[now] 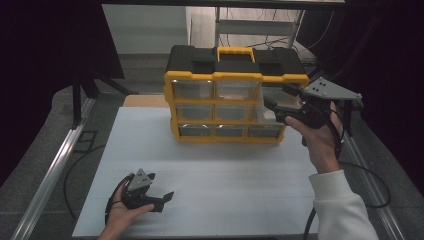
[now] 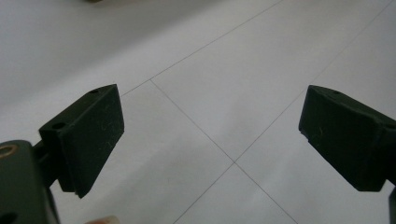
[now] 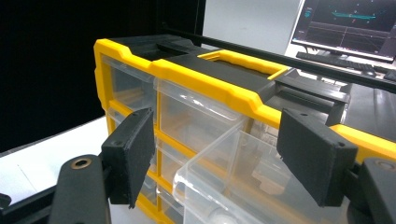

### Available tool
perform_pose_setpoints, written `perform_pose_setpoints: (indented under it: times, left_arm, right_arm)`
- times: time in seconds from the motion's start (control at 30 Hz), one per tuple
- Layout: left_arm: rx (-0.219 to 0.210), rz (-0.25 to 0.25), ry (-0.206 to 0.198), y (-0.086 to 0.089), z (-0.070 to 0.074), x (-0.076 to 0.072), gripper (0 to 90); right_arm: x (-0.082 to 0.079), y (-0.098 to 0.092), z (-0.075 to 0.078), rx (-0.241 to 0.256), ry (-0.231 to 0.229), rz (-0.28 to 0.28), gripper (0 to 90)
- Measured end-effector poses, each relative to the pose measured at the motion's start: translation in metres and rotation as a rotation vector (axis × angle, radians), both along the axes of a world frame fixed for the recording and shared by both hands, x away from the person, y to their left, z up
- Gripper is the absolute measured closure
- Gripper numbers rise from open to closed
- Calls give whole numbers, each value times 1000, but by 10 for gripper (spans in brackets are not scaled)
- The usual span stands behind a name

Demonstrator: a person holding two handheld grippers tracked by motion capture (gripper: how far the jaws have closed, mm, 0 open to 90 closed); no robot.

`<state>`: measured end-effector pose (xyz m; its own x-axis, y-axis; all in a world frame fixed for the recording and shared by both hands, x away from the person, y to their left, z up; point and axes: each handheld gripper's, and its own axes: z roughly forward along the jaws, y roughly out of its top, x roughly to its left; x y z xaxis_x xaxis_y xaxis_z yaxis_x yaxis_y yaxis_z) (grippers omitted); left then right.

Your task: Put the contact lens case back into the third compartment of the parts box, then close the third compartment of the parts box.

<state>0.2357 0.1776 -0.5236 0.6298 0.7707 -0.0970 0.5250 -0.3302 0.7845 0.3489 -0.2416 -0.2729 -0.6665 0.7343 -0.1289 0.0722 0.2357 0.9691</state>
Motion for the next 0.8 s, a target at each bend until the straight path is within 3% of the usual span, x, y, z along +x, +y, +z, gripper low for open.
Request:
perform_pose_setpoints:
  times: [0.8]
  left_arm:
    - [7,0,-1,-1,0,0,71]
  right_arm:
    - [-19,-17,-18,20,-24,32,290]
